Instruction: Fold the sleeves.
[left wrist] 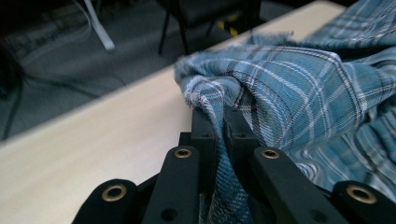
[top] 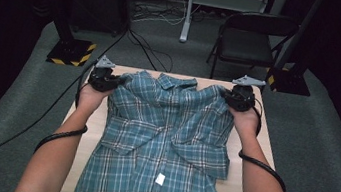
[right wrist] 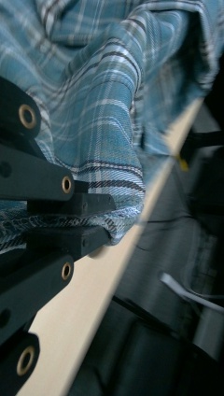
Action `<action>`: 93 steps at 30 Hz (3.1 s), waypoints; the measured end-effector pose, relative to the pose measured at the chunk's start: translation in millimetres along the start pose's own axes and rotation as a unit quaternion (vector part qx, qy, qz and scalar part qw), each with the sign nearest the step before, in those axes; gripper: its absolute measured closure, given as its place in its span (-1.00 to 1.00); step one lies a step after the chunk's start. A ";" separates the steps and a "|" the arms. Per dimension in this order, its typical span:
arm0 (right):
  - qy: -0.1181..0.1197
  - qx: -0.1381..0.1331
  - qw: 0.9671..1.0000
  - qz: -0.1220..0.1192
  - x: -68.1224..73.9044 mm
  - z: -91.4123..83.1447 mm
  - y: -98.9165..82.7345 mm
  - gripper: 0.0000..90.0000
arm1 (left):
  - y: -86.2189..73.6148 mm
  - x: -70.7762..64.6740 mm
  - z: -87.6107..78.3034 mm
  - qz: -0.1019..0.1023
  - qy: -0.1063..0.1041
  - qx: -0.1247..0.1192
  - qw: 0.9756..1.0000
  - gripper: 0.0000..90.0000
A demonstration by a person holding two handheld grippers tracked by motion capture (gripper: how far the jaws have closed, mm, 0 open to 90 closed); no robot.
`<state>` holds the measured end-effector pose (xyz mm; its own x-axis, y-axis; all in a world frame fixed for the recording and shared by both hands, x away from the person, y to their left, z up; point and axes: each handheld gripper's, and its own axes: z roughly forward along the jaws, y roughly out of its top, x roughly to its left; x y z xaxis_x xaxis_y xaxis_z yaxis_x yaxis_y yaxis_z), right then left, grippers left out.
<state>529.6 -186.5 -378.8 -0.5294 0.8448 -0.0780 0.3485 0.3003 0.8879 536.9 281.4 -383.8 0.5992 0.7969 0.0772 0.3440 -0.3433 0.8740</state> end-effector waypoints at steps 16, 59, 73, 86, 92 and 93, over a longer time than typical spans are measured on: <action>0.063 0.034 0.997 -0.022 21.4 -41.0 -65.2 0.88 | -70.5 -43.1 -29.9 0.025 -0.074 0.048 0.996 0.85; 0.127 0.160 0.978 0.045 39.0 5.9 -108.0 -0.34 | -102.8 -68.6 33.2 -0.014 -0.132 0.153 0.979 -0.01; 0.159 0.175 0.972 -0.014 60.2 17.1 -117.7 0.61 | -110.8 -81.0 30.1 0.018 -0.137 0.134 0.981 0.67; 0.137 0.182 0.973 -0.037 61.0 32.0 -125.0 0.76 | -113.7 -75.4 53.5 -0.004 -0.123 0.144 0.982 0.70; 0.092 0.182 0.978 -0.030 51.9 57.6 -107.9 0.76 | -93.2 -61.0 74.4 -0.008 -0.080 0.150 0.985 0.75; 0.086 0.183 0.979 -0.028 51.1 61.8 -103.3 0.76 | -88.9 -58.4 76.3 -0.008 -0.075 0.150 0.986 0.77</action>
<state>514.3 -147.0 -502.5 -0.6678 0.7442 -0.0163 0.5518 0.5096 0.6601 526.4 227.4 -502.6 0.6843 0.7287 -0.0268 0.5389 -0.4806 0.6918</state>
